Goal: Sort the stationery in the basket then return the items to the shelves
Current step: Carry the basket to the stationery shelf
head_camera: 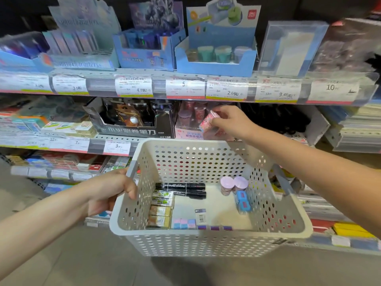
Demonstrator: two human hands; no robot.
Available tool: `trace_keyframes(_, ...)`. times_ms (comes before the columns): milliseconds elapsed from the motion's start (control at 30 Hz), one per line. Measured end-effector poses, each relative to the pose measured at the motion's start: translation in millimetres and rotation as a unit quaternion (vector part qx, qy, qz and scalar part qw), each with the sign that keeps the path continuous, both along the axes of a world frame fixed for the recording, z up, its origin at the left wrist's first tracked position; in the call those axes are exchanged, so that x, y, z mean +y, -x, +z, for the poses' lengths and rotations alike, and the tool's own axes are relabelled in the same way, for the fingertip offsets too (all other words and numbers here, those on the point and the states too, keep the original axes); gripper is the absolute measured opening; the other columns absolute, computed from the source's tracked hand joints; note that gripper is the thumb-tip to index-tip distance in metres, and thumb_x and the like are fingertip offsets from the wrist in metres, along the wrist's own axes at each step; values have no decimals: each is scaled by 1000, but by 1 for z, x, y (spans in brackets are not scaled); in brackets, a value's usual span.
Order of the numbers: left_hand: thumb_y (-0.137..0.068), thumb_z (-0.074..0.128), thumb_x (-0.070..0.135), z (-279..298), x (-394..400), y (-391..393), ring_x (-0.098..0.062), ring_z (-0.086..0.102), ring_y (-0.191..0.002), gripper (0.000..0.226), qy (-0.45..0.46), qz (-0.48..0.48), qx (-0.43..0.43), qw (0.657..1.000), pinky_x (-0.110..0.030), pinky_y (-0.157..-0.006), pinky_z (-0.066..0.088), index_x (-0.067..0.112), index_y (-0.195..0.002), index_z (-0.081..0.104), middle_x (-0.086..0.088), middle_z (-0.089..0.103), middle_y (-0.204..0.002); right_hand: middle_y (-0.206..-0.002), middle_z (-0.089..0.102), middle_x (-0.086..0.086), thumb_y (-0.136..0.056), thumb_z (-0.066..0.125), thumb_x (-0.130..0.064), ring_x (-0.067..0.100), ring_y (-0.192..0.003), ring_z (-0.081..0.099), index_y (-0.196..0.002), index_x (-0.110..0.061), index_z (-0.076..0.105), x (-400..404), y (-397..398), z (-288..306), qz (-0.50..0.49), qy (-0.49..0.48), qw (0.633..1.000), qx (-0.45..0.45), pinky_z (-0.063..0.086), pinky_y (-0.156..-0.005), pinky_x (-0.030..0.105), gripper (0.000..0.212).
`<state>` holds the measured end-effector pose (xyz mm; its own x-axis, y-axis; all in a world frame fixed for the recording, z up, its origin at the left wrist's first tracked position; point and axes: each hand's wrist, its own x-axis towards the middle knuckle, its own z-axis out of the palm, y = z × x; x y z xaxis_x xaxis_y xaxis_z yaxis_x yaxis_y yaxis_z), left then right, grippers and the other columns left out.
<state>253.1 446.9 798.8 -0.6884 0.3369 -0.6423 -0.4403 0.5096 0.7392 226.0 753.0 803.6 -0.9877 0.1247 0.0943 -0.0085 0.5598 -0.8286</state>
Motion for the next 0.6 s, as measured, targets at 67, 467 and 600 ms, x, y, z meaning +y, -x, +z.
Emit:
trace_keyframes(67, -46, 53, -1, -1, 0, 6, -39, 62, -75, 66, -7, -9, 13, 1000, -55, -75, 56, 15, -109, 59, -31, 63, -85, -124, 59, 11, -88, 54, -8, 32, -96, 65, -123, -3, 56, -3, 11, -4, -4, -30, 1000, 4, 56, -79, 48, 36)
trace_keyframes(467, -46, 53, 0, -3, -3, 23, -41, 61, -86, 66, -3, -28, 24, 999, -50, -78, 54, 22, -108, 62, -24, 64, -89, -85, 48, 6, -95, 46, -13, 24, -76, 49, -104, -12, 45, -8, 45, -16, -22, -297, 954, -33, 34, -54, 24, 10)
trace_keyframes(600, -47, 53, 0, -4, -3, 24, -40, 60, -84, 65, -10, -29, 19, 999, -47, -76, 54, 21, -108, 62, -23, 62, -88, -98, 47, 0, -90, 47, -3, 17, -82, 44, -116, -15, 51, -9, 52, -16, 19, -311, 950, 9, 36, -60, 20, 28)
